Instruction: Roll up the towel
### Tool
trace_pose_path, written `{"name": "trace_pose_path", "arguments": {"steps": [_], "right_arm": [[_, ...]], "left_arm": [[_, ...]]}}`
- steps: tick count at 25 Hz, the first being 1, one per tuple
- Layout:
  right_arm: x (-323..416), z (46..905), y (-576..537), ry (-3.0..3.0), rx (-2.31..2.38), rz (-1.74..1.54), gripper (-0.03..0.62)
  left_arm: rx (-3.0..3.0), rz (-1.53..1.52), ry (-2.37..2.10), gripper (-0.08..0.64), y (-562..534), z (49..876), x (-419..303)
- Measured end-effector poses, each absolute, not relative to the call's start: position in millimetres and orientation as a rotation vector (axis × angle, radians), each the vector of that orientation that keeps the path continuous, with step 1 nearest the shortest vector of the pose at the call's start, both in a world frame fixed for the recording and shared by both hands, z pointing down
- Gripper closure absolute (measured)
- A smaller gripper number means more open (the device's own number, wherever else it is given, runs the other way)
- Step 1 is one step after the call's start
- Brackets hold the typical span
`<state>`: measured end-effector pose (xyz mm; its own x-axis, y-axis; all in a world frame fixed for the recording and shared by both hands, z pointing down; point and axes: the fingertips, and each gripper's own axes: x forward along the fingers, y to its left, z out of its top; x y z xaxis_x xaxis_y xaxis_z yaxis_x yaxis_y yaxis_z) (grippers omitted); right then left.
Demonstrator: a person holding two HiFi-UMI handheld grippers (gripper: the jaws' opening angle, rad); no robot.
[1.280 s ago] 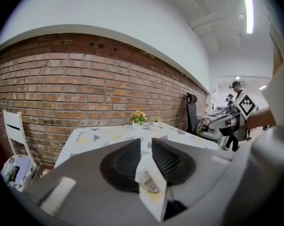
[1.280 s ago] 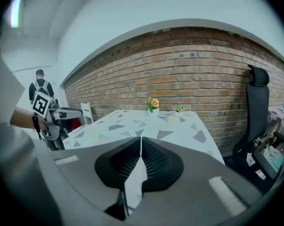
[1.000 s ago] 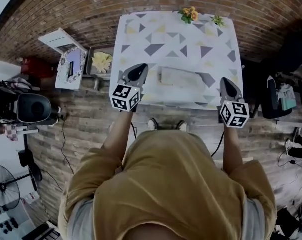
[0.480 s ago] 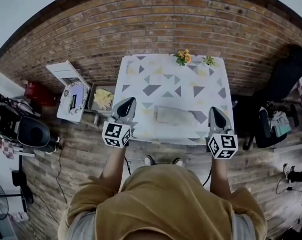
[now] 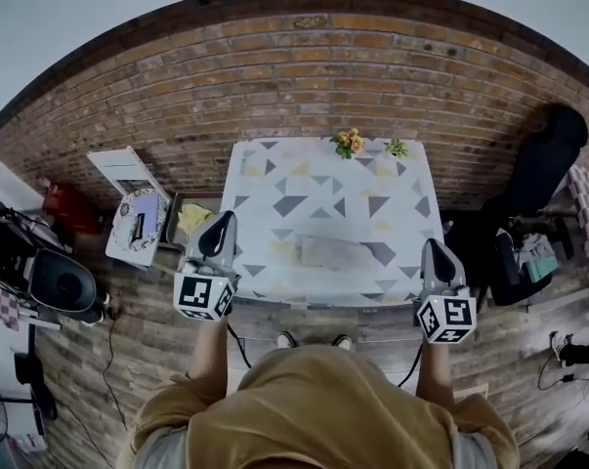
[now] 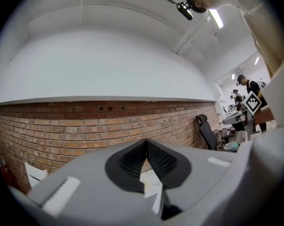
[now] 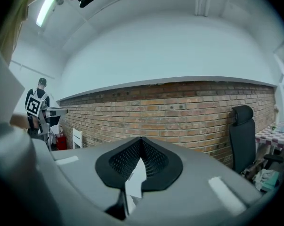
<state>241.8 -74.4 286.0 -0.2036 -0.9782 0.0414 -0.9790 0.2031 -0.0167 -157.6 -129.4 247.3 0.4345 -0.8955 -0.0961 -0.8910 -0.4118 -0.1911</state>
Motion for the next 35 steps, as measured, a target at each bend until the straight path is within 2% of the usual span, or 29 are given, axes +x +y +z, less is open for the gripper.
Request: {"name": "trace_pose_path", "arguments": {"steps": [9,35], "right_arm": [[241.9,247.1,-54.5,-2.361,2.036,-0.092,0.588],[185.7,227.3,-55.1,-2.292,2.077,-0.19,0.588]], "left_arm": [[-2.372,0.025,1.568,0.497,-102.8,200.0,-193.6],[-2.386,0.102,1.47,0.497,-95.9,194.4,-230.6]]}}
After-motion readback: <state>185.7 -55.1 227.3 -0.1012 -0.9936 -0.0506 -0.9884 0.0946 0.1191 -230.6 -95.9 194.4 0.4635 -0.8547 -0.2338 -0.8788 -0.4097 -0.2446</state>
